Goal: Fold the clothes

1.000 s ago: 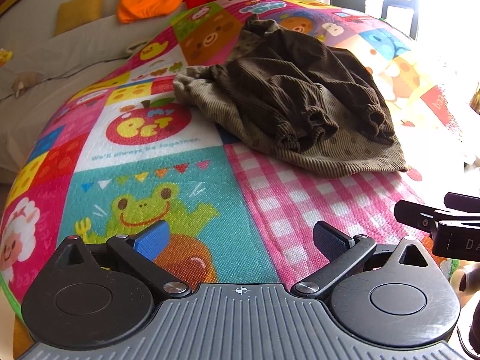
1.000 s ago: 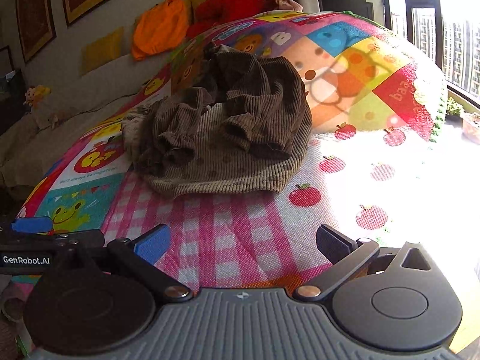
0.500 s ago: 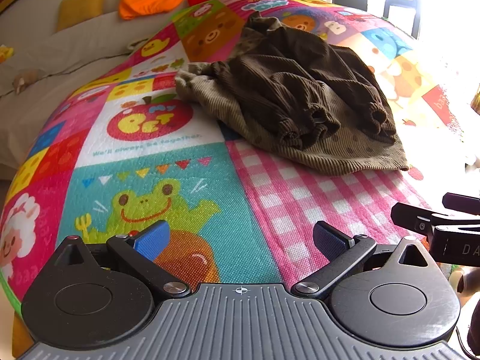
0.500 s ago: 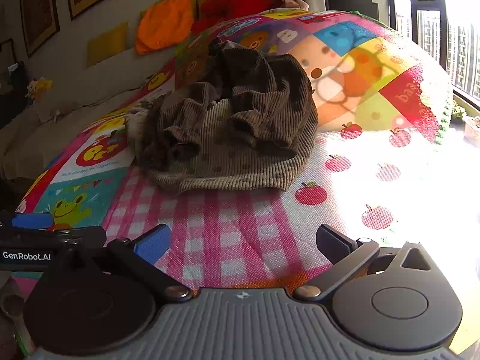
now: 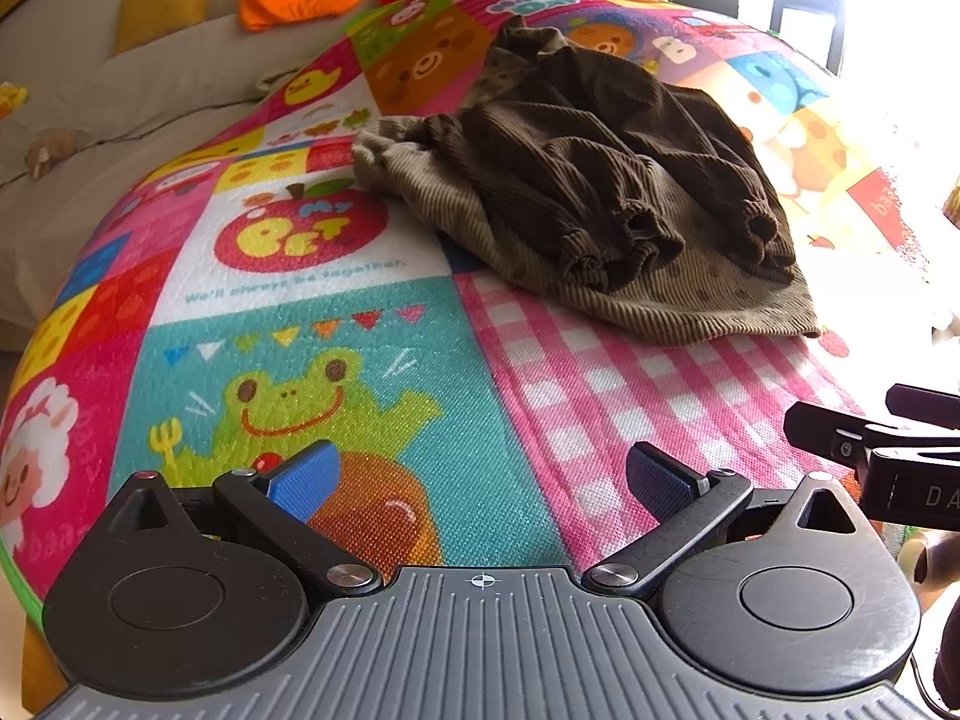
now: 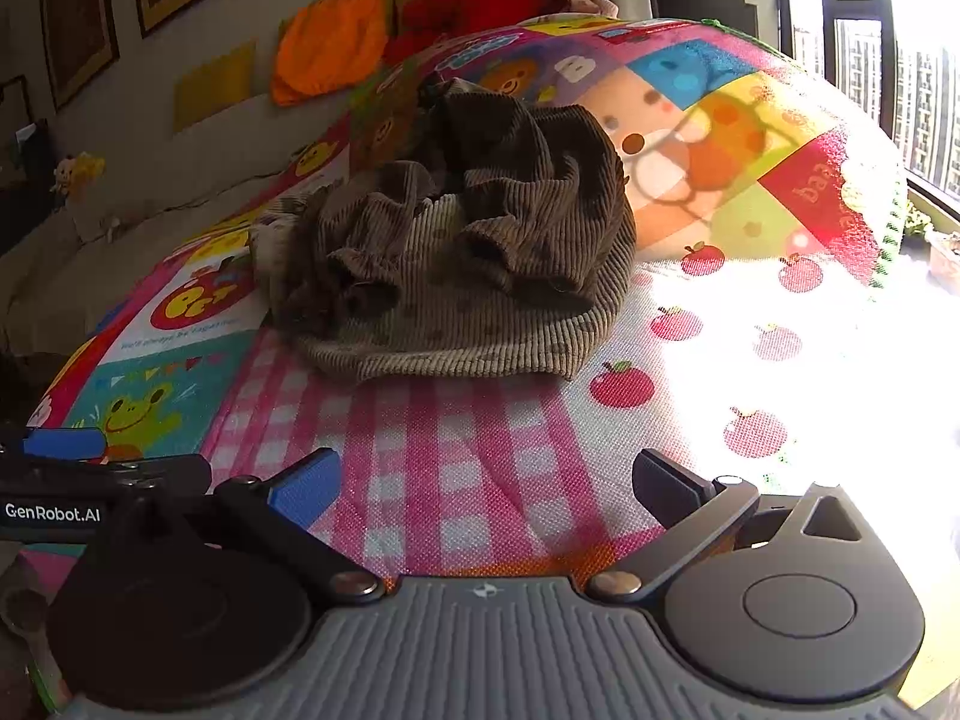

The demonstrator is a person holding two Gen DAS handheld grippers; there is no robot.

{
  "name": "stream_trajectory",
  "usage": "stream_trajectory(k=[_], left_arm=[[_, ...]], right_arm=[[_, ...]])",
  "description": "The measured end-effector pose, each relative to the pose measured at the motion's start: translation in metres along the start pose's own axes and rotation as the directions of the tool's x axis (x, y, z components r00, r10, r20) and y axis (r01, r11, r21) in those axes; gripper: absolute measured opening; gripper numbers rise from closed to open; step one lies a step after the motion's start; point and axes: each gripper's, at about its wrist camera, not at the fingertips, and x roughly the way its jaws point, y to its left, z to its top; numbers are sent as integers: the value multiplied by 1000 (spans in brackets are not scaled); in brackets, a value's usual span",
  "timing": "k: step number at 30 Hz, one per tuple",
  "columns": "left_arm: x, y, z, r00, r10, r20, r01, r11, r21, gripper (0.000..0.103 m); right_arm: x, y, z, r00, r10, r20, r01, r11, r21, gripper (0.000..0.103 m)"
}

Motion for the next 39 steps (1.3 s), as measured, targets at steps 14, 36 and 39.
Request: stream_trajectory(k=[14, 36, 39], left_arm=[[2, 2, 0, 1000, -7, -8, 7, 1000, -12, 103], [5, 6, -1, 1000, -16, -26, 15, 999, -29, 103], [6, 7, -1, 999, -16, -27, 15, 999, -31, 103]], right_arm=[[1, 3, 3, 1000, -11, -1, 11, 1000, -25, 103], [6, 4, 3, 1000, -16, -20, 15, 999, -37, 103], [6, 4, 3, 1000, -18, -20, 17, 999, -37, 103]])
